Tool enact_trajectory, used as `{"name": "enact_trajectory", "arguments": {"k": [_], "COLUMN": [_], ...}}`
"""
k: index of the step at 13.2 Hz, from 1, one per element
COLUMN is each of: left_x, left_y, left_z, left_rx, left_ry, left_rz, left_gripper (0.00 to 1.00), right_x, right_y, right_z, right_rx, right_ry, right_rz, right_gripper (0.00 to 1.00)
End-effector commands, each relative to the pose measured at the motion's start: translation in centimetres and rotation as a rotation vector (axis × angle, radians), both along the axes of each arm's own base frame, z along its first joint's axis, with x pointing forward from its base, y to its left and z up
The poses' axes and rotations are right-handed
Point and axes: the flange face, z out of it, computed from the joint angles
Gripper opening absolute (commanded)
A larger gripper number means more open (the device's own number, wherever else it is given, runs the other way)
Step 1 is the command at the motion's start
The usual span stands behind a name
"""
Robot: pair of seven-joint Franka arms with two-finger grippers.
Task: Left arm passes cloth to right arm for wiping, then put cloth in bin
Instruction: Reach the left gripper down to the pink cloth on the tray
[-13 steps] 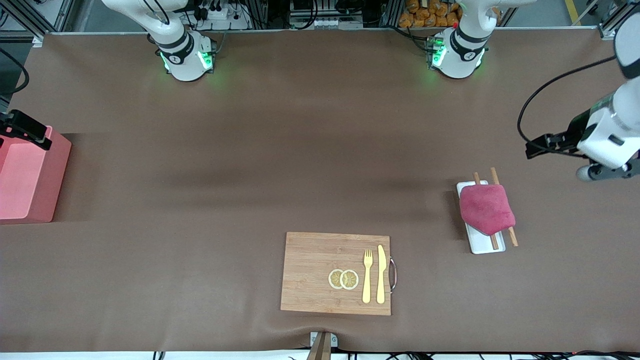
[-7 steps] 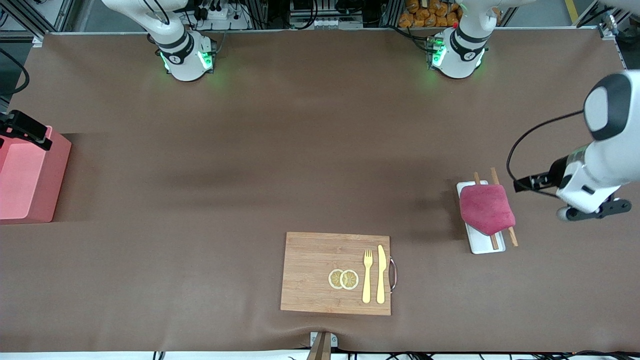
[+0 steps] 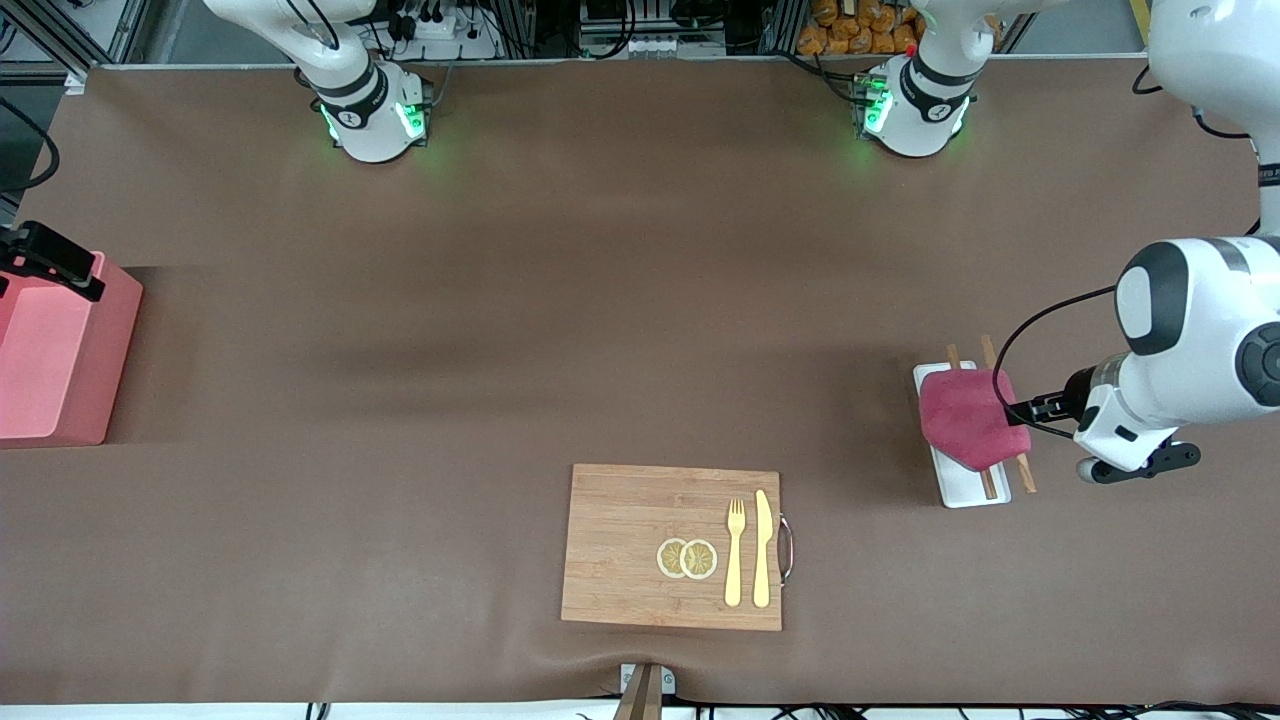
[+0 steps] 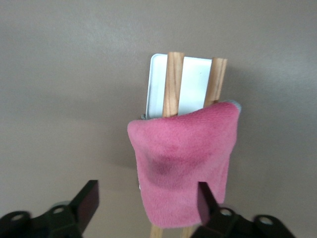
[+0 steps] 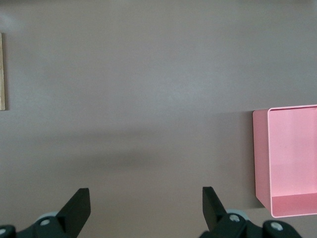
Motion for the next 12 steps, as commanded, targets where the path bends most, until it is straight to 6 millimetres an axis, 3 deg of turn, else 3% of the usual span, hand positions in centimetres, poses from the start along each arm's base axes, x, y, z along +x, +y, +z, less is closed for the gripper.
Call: {"name": "enact_trajectory", "arguments": {"k": [1, 12], "left_x": [0.2, 0.2], "left_y": [0.0, -0.6], "left_z": [-1.3, -2.6], "left_rx": [0.001, -0.017], "left_ry": [0.005, 0.025], "left_rz": [0.006, 0.009], "left_gripper": [0.78, 0.57], "right_x": [0.2, 0.2], "right_y": [0.3, 0.3], "right_z": [0.4, 0.4], "right_rx": [-0.007, -0.007], "right_ry": [0.001, 0.001], "right_rz": [-0.015, -0.015], "right_gripper": [1.00, 1.00]}}
